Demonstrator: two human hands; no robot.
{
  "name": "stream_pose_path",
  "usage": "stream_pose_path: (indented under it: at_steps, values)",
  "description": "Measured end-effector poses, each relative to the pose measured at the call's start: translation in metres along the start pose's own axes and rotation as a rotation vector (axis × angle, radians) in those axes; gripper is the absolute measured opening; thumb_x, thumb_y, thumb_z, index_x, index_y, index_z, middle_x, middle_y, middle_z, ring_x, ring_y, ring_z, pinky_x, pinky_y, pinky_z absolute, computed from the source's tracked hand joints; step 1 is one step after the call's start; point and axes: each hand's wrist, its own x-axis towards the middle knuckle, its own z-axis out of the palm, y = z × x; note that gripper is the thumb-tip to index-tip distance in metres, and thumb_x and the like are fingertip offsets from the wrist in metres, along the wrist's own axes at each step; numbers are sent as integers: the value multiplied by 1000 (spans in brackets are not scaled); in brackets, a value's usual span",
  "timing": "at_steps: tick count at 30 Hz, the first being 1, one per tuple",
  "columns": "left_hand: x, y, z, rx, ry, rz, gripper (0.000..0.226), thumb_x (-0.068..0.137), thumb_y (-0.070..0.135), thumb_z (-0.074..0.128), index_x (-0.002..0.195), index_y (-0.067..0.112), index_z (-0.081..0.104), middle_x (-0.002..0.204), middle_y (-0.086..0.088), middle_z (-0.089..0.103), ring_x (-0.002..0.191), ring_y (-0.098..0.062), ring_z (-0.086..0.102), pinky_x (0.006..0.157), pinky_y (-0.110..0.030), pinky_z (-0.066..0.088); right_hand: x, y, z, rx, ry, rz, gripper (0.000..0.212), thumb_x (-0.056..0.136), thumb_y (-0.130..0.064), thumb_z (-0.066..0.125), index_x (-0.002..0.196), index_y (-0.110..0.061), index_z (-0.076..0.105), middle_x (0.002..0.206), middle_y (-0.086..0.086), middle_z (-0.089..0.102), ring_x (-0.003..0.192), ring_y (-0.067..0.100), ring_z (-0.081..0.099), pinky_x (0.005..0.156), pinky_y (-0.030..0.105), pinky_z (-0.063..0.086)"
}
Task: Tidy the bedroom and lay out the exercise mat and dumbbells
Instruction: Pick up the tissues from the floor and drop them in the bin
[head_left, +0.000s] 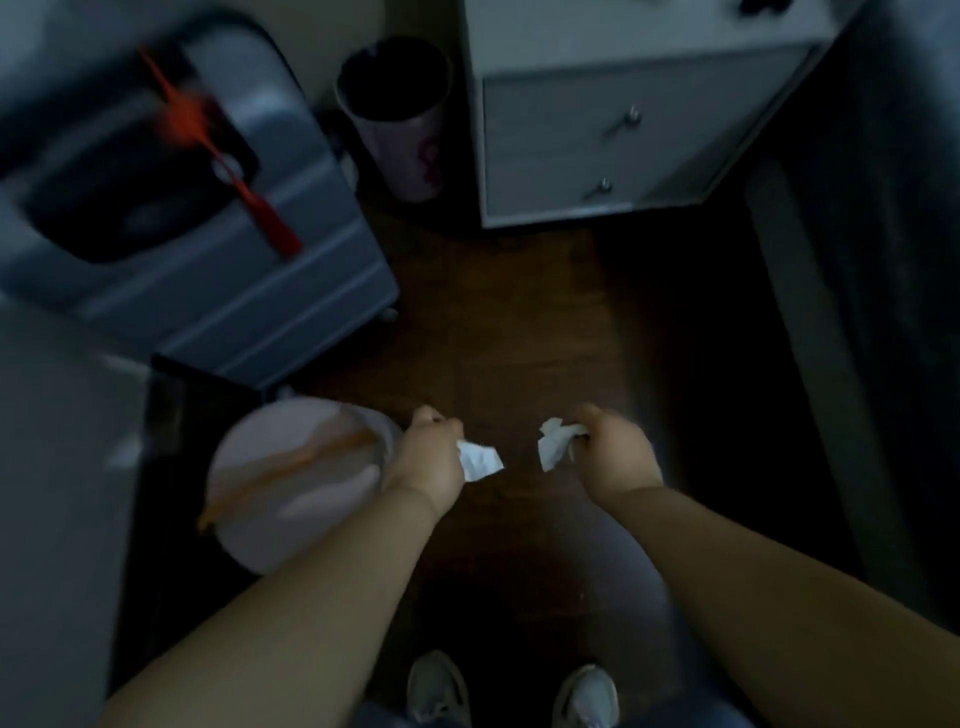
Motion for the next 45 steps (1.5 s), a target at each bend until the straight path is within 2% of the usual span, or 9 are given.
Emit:
stream_pose_path:
  at_steps: [3,8,13,17,23,30,34,40,45]
  values:
    - [-57,43,-99,85,43,-33,25,89,17,52,113,8,54,123,-15,48,105,-30,53,85,-32,42,-47,-59,-109,-13,51,-27,31,90,-8,50,117,-20,57,120,5,55,105,22,56,87,29,48]
    - [-121,124,-249,-8,168,-23,44,93,52,39,106,11,52,108,-6,41,84,-20,50,76,-33,43,-86,-149,-273,-19,113,-115,30,89,-7,55,117,-16,60,124,8,55,109,26,57,96,33,48]
    - [-100,170,-354,67,313,91,29,98,20,36,110,2,56,121,-16,47,101,-27,49,86,-31,38,-58,-228,-366,-2,204,-265,26,91,-9,48,110,-4,65,111,15,65,97,29,60,85,35,51]
    - [-46,179,-392,37,336,134,25,93,6,47,116,4,56,125,-16,43,107,-28,50,91,-30,39,-8,-263,-375,23,182,-309,28,94,-24,52,116,-12,63,123,7,55,104,25,57,87,29,44]
    - [72,186,-452,-52,297,54,25,91,5,53,116,9,54,120,-14,53,106,-27,54,88,-32,44,111,-308,-399,-5,173,-169,33,92,-7,48,121,-20,55,122,5,59,106,21,56,84,24,43]
    - [190,201,-510,59,349,117,17,89,16,56,104,20,63,106,-6,63,99,-25,56,77,-33,43,235,-359,-409,28,113,-156,21,91,-21,52,110,-21,61,102,8,63,83,21,57,68,26,43]
    - [234,214,-519,-10,347,97,13,92,23,55,95,11,56,101,-10,57,94,-28,56,79,-38,46,285,-371,-412,2,30,-168,29,95,-19,47,124,-19,52,111,6,62,96,23,59,71,26,41]
    - [324,203,-513,52,192,-80,33,92,9,43,125,11,49,129,-13,48,114,-26,52,93,-32,42,382,-382,-396,-74,-86,-190,20,92,-6,42,104,-17,52,108,6,58,91,20,53,70,24,36]
    - [426,174,-471,71,159,-114,31,94,9,44,125,10,50,129,-11,50,118,-23,48,96,-28,40,462,-364,-324,-34,-238,-174,41,91,0,45,129,-14,52,125,7,55,99,18,56,71,2,36]
